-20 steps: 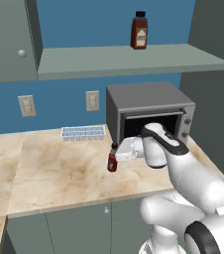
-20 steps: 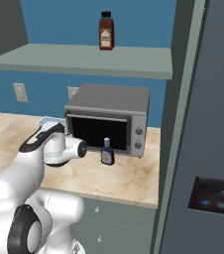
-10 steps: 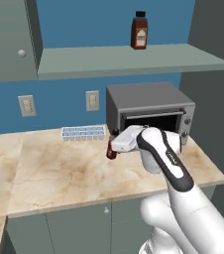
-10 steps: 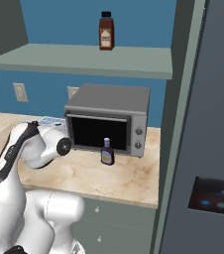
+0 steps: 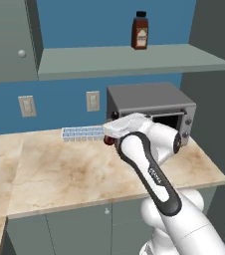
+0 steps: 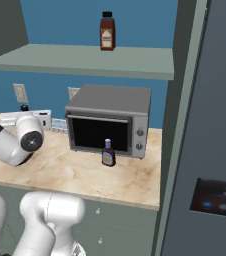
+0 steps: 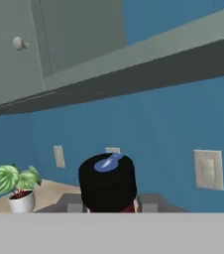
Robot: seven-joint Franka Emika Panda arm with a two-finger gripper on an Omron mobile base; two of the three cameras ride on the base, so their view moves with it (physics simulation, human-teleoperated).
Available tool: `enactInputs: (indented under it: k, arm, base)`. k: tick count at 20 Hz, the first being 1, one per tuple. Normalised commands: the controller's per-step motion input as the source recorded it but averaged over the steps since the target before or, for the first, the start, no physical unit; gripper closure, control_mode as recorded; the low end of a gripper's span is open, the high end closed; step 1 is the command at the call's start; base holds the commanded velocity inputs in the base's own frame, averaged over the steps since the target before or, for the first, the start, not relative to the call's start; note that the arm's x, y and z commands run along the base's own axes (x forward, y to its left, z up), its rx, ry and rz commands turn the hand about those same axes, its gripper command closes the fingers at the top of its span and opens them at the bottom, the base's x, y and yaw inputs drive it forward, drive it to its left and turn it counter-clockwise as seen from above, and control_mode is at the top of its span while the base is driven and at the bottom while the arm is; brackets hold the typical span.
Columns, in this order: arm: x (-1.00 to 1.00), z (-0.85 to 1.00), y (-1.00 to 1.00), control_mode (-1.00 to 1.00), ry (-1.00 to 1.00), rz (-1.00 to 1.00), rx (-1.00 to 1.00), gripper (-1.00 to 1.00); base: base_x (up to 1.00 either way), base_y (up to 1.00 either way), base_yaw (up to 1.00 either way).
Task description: Pick the condiment bottle and condiment bottle from the counter and place them in the cabinet.
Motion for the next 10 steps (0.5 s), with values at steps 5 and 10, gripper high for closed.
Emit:
enactInputs:
  k: [5, 10]
  arm:
    - [-0.21, 0.94, -0.12, -1.00, 0.04, -0.20, -0.01, 1.00]
    - [-0.23, 0.87, -0.21, -1.00, 0.06, -0.18, -0.03, 1.00]
  base:
    - [0.00, 0.00, 0.00]
    - [0.00, 0.00, 0.00]
